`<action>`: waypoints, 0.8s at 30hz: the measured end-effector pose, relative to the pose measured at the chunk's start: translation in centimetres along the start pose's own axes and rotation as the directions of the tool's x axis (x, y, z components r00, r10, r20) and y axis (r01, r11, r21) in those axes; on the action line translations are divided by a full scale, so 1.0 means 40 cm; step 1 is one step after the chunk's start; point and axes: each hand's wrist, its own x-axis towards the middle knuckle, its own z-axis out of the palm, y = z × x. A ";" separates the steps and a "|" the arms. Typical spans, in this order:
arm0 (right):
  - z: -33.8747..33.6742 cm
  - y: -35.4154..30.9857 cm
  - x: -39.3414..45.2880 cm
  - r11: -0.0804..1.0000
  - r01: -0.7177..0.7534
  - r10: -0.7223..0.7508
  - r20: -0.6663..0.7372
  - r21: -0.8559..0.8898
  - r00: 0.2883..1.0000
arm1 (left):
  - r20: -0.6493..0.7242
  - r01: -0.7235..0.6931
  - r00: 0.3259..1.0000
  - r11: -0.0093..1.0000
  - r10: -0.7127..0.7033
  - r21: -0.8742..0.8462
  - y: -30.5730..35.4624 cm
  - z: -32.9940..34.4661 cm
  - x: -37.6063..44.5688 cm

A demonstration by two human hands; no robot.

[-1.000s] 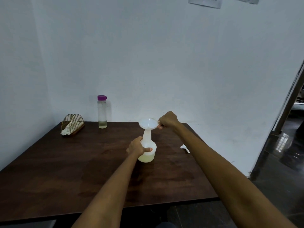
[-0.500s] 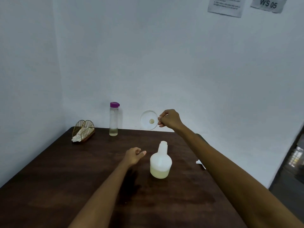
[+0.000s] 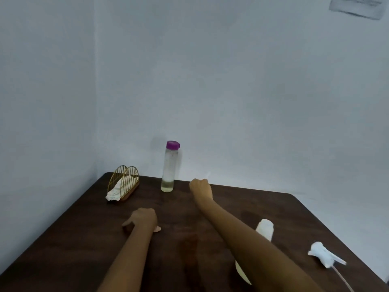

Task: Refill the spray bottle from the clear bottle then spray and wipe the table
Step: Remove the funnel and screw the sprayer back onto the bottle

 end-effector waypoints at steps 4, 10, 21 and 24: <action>0.065 -0.039 0.029 0.970 0.079 -0.056 0.105 -0.230 0.993 | 0.096 0.035 0.995 0.998 -0.031 -0.049 0.010 -0.039 0.026; 0.177 -0.024 0.099 0.922 -0.001 -0.033 -0.081 -0.388 0.996 | 0.007 0.002 1.000 0.998 -0.001 -0.069 0.029 -0.045 0.056; 0.200 -0.051 0.109 0.997 0.021 -0.011 0.138 -0.075 0.990 | -0.042 -0.033 0.999 0.998 0.035 0.051 0.014 -0.036 0.081; 0.161 -0.055 0.092 0.996 0.016 -0.004 0.121 -0.092 0.993 | -0.075 -0.045 0.996 0.999 0.046 0.010 0.004 -0.021 0.083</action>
